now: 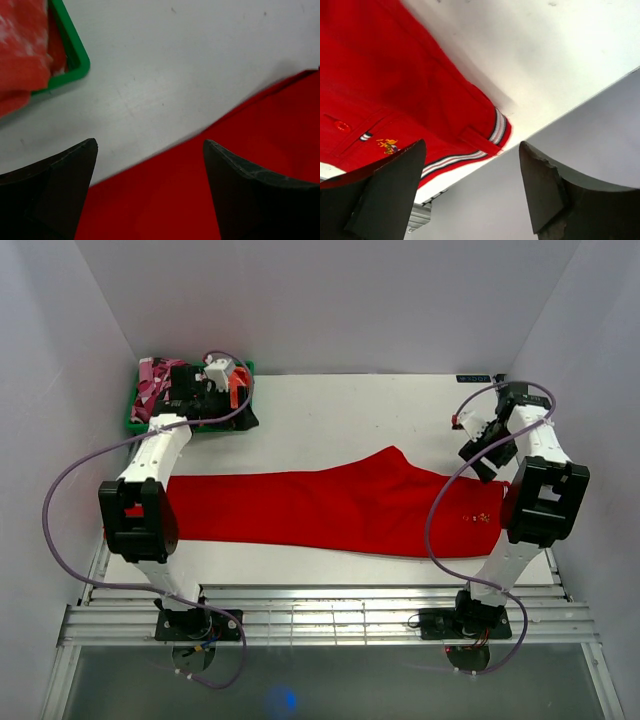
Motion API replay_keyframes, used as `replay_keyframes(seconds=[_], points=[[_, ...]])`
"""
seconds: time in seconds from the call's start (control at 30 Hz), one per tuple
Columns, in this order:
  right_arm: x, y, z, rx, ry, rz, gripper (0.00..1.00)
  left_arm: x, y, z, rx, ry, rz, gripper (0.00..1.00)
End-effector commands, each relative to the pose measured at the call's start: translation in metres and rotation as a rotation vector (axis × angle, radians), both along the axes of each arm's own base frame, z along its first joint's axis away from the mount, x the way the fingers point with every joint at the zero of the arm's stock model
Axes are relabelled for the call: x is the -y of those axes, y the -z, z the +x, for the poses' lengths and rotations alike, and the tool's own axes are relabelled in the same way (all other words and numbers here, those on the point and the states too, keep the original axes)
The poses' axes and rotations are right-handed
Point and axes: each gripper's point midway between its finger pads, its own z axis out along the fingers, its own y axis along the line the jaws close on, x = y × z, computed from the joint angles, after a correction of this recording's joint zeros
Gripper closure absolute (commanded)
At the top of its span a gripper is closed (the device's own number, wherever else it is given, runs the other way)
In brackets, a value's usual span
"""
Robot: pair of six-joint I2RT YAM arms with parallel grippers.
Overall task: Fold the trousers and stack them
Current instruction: Fold the trousers
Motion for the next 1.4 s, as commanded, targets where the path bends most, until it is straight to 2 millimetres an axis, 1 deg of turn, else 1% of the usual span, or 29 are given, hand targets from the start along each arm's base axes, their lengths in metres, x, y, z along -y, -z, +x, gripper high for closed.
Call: replay_keyframes(seconds=[0.0, 0.03, 0.07, 0.1, 0.13, 0.17, 0.2, 0.27, 0.3, 0.37, 0.43, 0.47, 0.5, 0.57, 0.6, 0.67, 0.7, 0.73, 0.77, 0.83, 0.9, 1.0, 1.07, 1.1, 1.17, 1.2, 1.23, 1.27, 1.37], points=[[-0.017, -0.037, -0.004, -0.027, 0.058, 0.092, 0.18, 0.001, 0.027, -0.072, -0.124, 0.137, 0.147, 0.05], [-0.028, -0.043, -0.002, -0.022, 0.06, 0.157, 0.22, -0.005, 0.028, -0.08, -0.135, 0.128, 0.159, 0.06], [-0.038, -0.053, -0.007, -0.049, 0.064, 0.211, 0.26, -0.005, 0.042, -0.096, -0.19, 0.142, 0.155, 0.07], [-0.048, -0.054, -0.01, -0.059, 0.096, 0.264, 0.31, -0.005, 0.046, -0.104, -0.205, 0.154, 0.155, 0.08], [-0.064, -0.056, -0.012, -0.058, 0.095, 0.339, 0.42, -0.003, 0.045, -0.111, -0.207, 0.175, 0.149, 0.08], [-0.079, -0.06, -0.018, -0.054, 0.066, 0.374, 0.46, -0.001, 0.053, -0.122, -0.238, 0.199, 0.138, 0.09], [-0.097, -0.049, -0.033, -0.109, 0.037, 0.434, 0.57, 0.008, 0.051, -0.131, -0.239, 0.256, 0.092, 0.12], [-0.125, -0.043, -0.05, -0.155, -0.02, 0.484, 0.64, 0.016, 0.048, -0.144, -0.232, 0.314, 0.056, 0.15], [-0.142, -0.035, -0.06, -0.191, -0.028, 0.563, 0.66, 0.02, 0.051, -0.151, -0.25, 0.331, 0.034, 0.17], [-0.164, -0.027, -0.064, -0.225, -0.035, 0.623, 0.66, 0.026, 0.055, -0.161, -0.292, 0.362, -0.008, 0.19], [-0.184, -0.024, -0.057, -0.228, -0.03, 0.707, 0.66, 0.024, 0.066, -0.167, -0.333, 0.353, -0.004, 0.21], [-0.191, -0.017, -0.052, -0.253, -0.014, 0.742, 0.66, 0.019, 0.073, -0.168, -0.354, 0.325, 0.02, 0.21], [-0.202, -0.02, -0.044, -0.246, -0.009, 0.811, 0.66, 0.013, 0.081, -0.171, -0.38, 0.298, 0.028, 0.21], [-0.209, -0.009, -0.029, -0.289, 0.056, 0.857, 0.67, 0.004, 0.088, -0.175, -0.427, 0.254, 0.015, 0.21], [-0.21, -0.001, -0.023, -0.297, 0.073, 0.863, 0.68, -0.014, 0.092, -0.172, -0.462, 0.198, -0.014, 0.21], [-0.207, 0.031, -0.02, -0.356, 0.118, 0.84, 0.69, -0.029, 0.095, -0.176, -0.52, 0.144, -0.067, 0.2], [-0.196, 0.048, -0.019, -0.359, 0.148, 0.788, 0.69, -0.046, 0.098, -0.174, -0.534, 0.087, -0.097, 0.2], [-0.186, 0.064, -0.01, -0.334, 0.163, 0.761, 0.69, -0.056, 0.097, -0.172, -0.533, 0.061, -0.101, 0.2], [-0.168, 0.085, -0.007, -0.35, 0.224, 0.729, 0.69, -0.064, 0.098, -0.17, -0.531, 0.041, -0.097, 0.2], [-0.13, 0.111, -0.003, -0.352, 0.29, 0.64, 0.69, -0.086, 0.104, -0.167, -0.535, -0.003, -0.049, 0.19], [-0.099, 0.116, 0.003, -0.32, 0.317, 0.566, 0.68, -0.099, 0.109, -0.167, -0.546, -0.03, -0.011, 0.19], [-0.059, 0.116, -0.001, -0.29, 0.304, 0.434, 0.66, -0.103, 0.119, -0.167, -0.553, -0.035, 0.004, 0.19], [-0.048, 0.109, -0.006, -0.277, 0.286, 0.384, 0.63, -0.104, 0.128, -0.168, -0.56, -0.05, 0.003, 0.19], [-0.047, 0.106, -0.012, -0.288, 0.278, 0.371, 0.58, -0.104, 0.133, -0.168, -0.566, -0.055, 0.002, 0.19], [-0.05, 0.089, -0.013, -0.268, 0.256, 0.388, 0.5, -0.106, 0.148, -0.168, -0.601, -0.083, -0.002, 0.19], [-0.057, 0.08, -0.019, -0.293, 0.258, 0.421, 0.37, -0.107, 0.155, -0.17, -0.623, -0.094, -0.001, 0.19], [-0.06, 0.069, -0.016, -0.281, 0.257, 0.434, 0.32, -0.107, 0.161, -0.171, -0.637, -0.101, -0.003, 0.2], [-0.062, 0.061, -0.017, -0.283, 0.257, 0.45, 0.29, -0.108, 0.17, -0.174, -0.676, -0.112, -0.004, 0.21], [-0.067, 0.04, -0.023, -0.29, 0.258, 0.466, 0.25, -0.112, 0.177, -0.18, -0.711, -0.129, 0.007, 0.24]])
